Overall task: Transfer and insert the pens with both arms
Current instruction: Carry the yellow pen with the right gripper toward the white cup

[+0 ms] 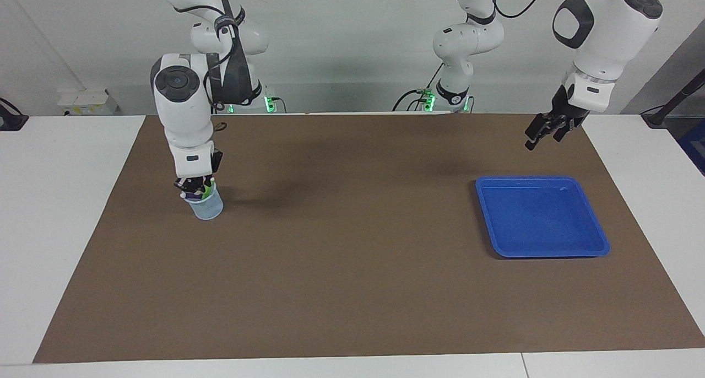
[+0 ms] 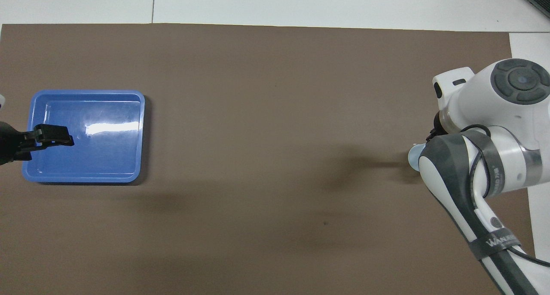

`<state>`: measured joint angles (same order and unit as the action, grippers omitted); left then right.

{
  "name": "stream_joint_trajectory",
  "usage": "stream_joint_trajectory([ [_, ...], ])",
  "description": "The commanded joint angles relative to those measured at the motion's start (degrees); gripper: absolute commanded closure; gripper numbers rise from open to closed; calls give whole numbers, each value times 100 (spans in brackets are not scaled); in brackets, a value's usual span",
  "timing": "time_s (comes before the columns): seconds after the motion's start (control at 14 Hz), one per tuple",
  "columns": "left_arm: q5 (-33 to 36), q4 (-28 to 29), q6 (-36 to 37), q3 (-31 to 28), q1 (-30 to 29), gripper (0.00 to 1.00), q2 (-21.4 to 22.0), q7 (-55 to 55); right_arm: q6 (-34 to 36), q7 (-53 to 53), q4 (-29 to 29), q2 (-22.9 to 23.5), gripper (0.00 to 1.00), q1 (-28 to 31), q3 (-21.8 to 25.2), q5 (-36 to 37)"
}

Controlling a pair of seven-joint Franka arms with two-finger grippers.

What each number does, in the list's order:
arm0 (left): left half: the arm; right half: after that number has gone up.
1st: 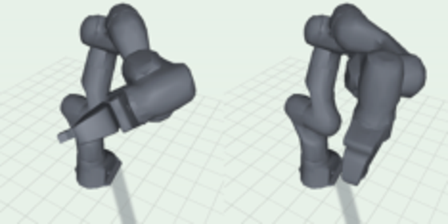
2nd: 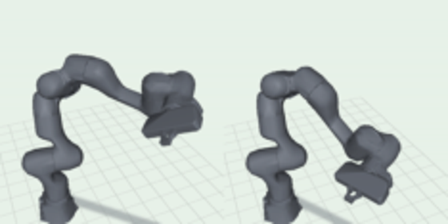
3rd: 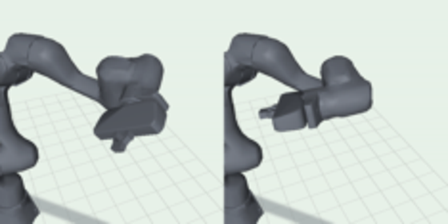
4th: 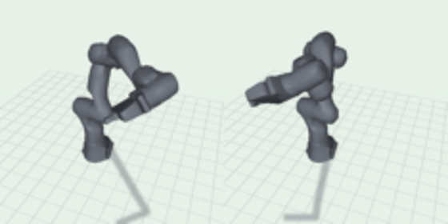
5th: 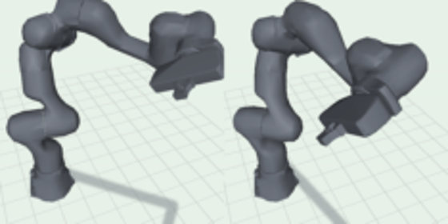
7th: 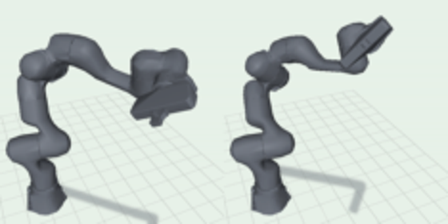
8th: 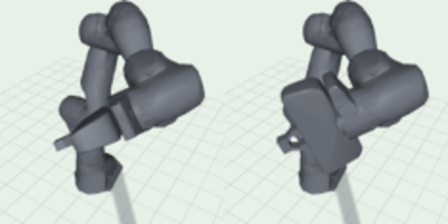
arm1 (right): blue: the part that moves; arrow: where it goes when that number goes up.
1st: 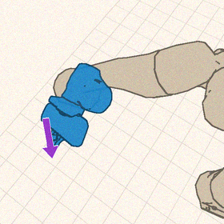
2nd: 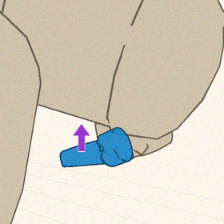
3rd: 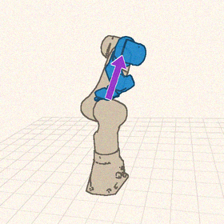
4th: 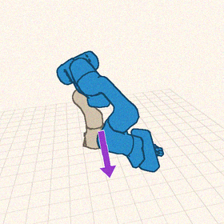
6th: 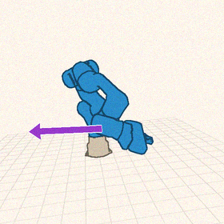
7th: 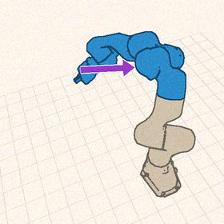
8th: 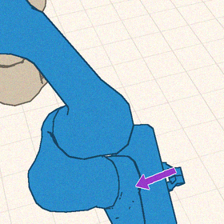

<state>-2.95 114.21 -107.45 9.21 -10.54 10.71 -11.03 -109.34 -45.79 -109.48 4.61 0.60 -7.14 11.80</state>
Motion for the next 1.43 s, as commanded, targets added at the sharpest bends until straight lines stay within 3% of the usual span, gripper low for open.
stream_joint_trajectory([
  [0.0,391,-153,180,-42,281,0,-78,-13,-184,298,-407,-259,100,194,-59,-256],
  [0.21,391,-459,329,-541,779,0,-262,-13,-632,246,-845,-338,98,572,-59,-617],
  [0.29,391,-722,443,-796,973,0,-376,4,-641,263,-890,-347,89,590,-59,-626],
  [0.36,400,-925,479,-868,1054,0,-499,22,-642,281,-891,-347,67,590,-59,-627],
  [0.43,400,-1057,496,-868,1063,0,-561,22,-642,290,-882,-347,36,581,-59,-635],
  [0.57,400,-1373,610,-816,1072,0,-684,48,-580,290,-821,-347,15,555,-59,-644],
  [0.64,391,-1549,724,-772,1081,0,-763,48,-545,307,-742,-347,0,520,-59,-809],
  [0.86,426,-1989,1119,-684,1098,0,-939,266,-125,823,-321,-365,0,258,-77,-925],
  [1.0,409,-2235,1453,-736,1098,0,-1018,1003,9,1473,-284,-496,0,46,-86,-934],
  [1.22,383,-2298,1560,-745,1177,0,-1019,1085,131,2002,-30,-514,0,-498,-103,-943],
  [1.36,356,-2263,1542,-754,1195,0,-1010,1059,551,2449,250,-540,0,-553,-103,-943],
])
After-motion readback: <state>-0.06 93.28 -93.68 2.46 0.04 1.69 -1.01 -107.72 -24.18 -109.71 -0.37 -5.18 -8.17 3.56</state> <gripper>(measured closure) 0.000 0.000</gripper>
